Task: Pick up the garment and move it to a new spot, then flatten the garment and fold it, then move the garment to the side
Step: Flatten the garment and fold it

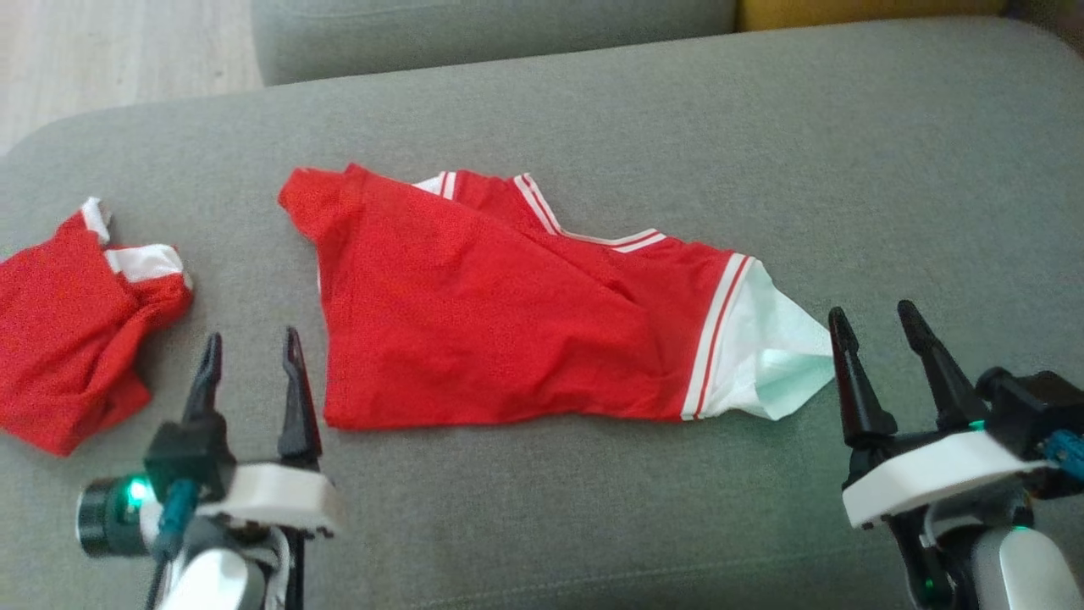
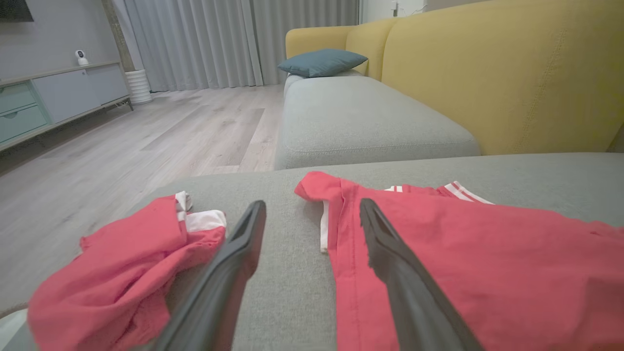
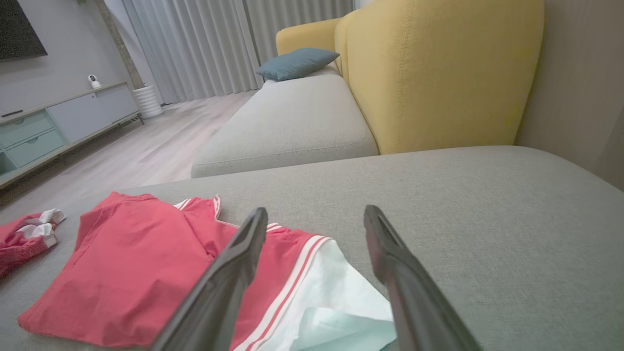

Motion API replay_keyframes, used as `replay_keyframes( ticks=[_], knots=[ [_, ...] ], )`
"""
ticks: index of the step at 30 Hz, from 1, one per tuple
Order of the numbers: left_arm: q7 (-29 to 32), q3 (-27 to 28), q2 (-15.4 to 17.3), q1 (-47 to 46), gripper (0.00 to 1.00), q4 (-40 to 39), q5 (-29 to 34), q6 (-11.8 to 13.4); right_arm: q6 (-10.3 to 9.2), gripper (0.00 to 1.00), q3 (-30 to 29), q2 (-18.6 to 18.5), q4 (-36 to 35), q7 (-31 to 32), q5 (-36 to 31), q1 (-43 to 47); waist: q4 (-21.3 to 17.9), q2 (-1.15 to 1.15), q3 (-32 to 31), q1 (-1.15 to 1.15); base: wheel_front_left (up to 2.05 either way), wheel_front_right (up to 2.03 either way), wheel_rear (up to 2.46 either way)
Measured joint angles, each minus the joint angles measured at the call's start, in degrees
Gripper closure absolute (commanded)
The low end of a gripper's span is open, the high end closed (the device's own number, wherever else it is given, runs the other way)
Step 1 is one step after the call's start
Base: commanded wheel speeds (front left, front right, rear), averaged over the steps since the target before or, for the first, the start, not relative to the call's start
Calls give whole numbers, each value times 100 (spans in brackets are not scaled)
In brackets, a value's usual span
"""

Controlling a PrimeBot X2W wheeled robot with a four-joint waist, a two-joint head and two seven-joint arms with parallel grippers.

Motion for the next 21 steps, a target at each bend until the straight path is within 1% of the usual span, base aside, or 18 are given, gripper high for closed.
replay_keyframes(
  ticks=[6, 15, 17, 21],
  knots=[
    [102, -110, 57, 97, 0, -134, 67, 24, 0, 0, 5, -5, -97, 24, -9, 55, 88, 0, -46, 0, 0, 0, 0],
    [196, -174, 137, 79, 0, -131, 80, 22, 0, 0, 13, -8, -127, 68, -8, 105, 94, 0, 0, 0, 0, 0, 0],
    [285, -266, 178, 54, 0, -97, 121, 8, 0, 0, 13, -8, -130, 68, -8, 104, 92, 0, 22, 0, 0, 0, 0],
    [594, -427, 178, -100, 0, 159, 108, -237, 0, 0, 24, -8, -140, 67, -8, 91, 83, 0, 132, 0, 0, 0, 0]
  ],
)
